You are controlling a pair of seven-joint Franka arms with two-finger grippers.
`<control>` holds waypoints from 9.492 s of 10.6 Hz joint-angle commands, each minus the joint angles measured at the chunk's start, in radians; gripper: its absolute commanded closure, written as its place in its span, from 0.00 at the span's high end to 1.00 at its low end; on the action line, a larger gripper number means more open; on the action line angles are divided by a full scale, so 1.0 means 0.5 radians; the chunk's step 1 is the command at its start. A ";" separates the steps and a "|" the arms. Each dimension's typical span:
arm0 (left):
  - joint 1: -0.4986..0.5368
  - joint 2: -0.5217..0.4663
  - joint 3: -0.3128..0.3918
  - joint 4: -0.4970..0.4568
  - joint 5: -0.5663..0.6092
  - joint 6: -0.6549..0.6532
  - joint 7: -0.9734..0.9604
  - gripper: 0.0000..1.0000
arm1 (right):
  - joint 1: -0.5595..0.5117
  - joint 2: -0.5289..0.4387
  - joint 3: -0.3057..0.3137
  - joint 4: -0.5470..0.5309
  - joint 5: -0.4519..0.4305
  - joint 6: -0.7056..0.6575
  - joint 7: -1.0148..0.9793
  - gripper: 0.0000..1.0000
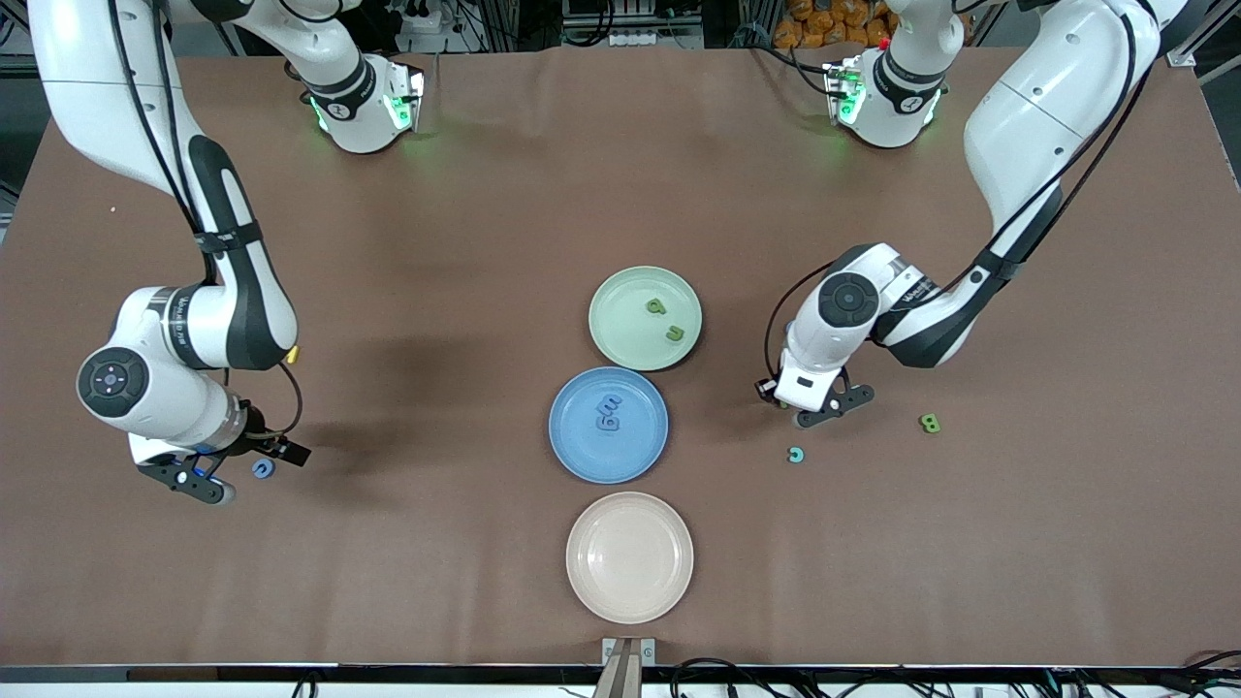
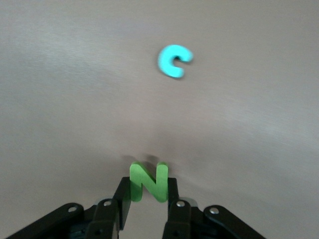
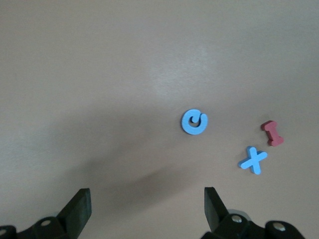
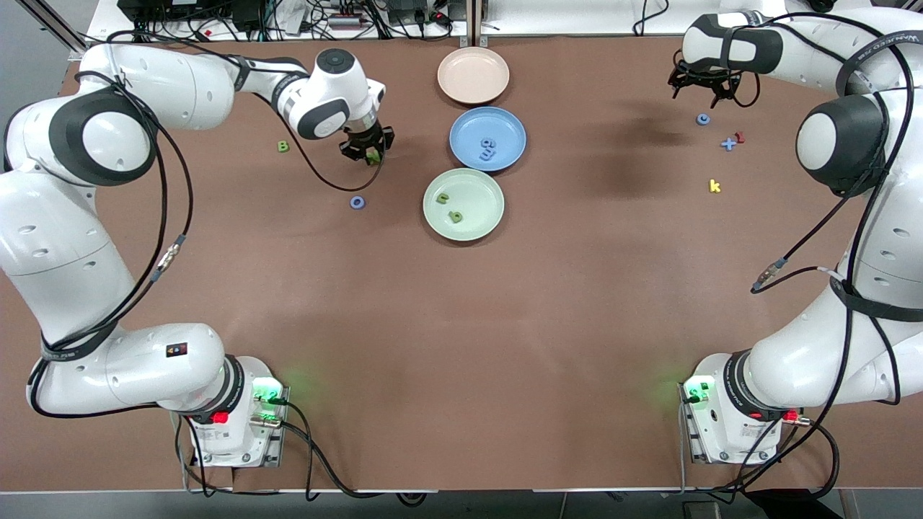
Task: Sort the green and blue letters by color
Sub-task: 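Grasp the green N with the left gripper while the right gripper withdraws, then put green N on the green plate while the right gripper reaches blue c, then grasp green B with the left gripper while the right gripper grasps blue c, then put green B on the green plate while the right gripper places blue c, then reach the right gripper to the blue x while the left gripper withdraws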
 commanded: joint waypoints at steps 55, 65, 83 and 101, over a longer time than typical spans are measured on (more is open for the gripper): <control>0.928 -0.032 -0.304 0.006 0.083 -0.097 1.166 0.00 | 1.052 0.375 0.157 0.473 0.331 0.354 -0.036 0.10; -0.178 -0.084 -0.347 0.049 0.077 -0.284 -0.521 0.00 | 0.902 0.280 0.219 0.449 0.315 0.162 0.201 1.00; 0.155 -0.197 -0.268 0.439 -0.018 -1.008 0.213 1.00 | 0.168 -0.006 -0.177 0.062 0.306 0.057 0.671 1.00; -0.363 -1.464 0.913 0.150 -1.291 -1.078 1.773 1.00 | -0.215 -0.030 -0.208 -0.552 0.328 0.643 0.661 1.00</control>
